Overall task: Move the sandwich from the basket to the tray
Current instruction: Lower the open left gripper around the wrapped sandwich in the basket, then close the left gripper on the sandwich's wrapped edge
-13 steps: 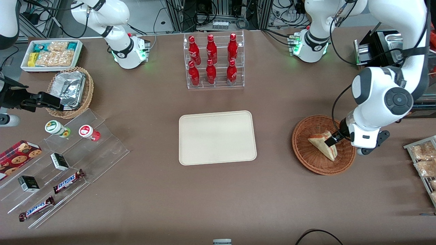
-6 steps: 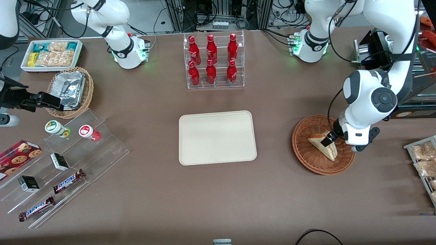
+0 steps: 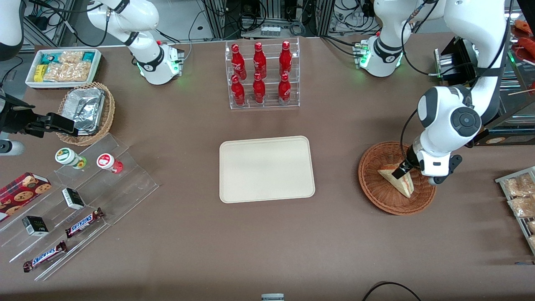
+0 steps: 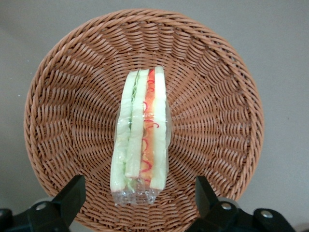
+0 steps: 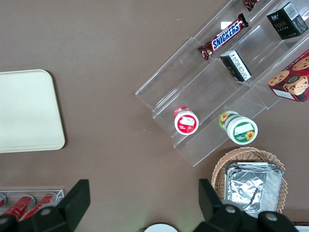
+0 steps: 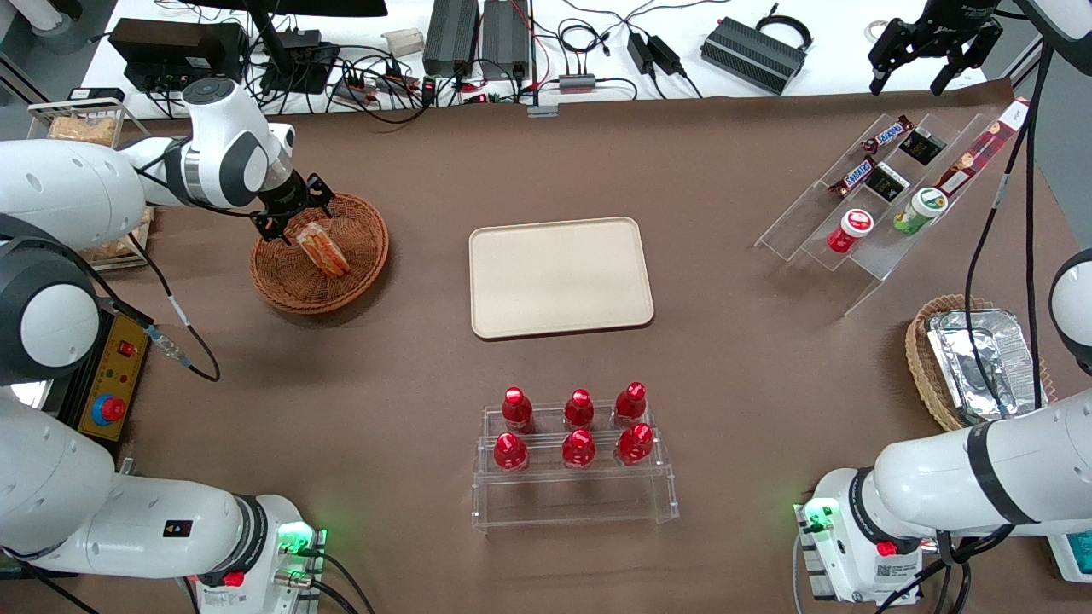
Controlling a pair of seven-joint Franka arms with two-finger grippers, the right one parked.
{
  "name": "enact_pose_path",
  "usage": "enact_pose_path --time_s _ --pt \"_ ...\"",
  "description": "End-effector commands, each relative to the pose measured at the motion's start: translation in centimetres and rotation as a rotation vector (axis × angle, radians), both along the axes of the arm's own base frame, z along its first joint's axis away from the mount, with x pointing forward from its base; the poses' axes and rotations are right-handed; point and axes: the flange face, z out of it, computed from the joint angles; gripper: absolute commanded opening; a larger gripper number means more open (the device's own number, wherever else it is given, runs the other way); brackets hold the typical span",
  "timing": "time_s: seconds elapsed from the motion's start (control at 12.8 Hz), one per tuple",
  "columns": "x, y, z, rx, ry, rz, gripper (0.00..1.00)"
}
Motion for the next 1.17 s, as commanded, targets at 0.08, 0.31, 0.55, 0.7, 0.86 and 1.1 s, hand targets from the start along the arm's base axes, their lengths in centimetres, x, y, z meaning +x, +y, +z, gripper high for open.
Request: enact_pose_path --time_s 0.08,0.31,0.55,0.7,0.86,1.1 --pt "-0.3 0.2 -1.4 -0.011 -0.021 0.037 1.00" --pt "-0.4 0.2 -2.7 -0.010 -0.010 0.056 1.00" --pt "-0.4 0.3 -3.5 -0.008 0.001 0.073 1.00" --pt "-0.5 0.3 -3.8 -0.007 0.007 0.073 0.86" --pt "-0.5 0.3 -3.8 -0.004 0.006 0.070 0.35" --pt "-0.6 0.4 -3.8 0.000 0.006 0.066 0.00"
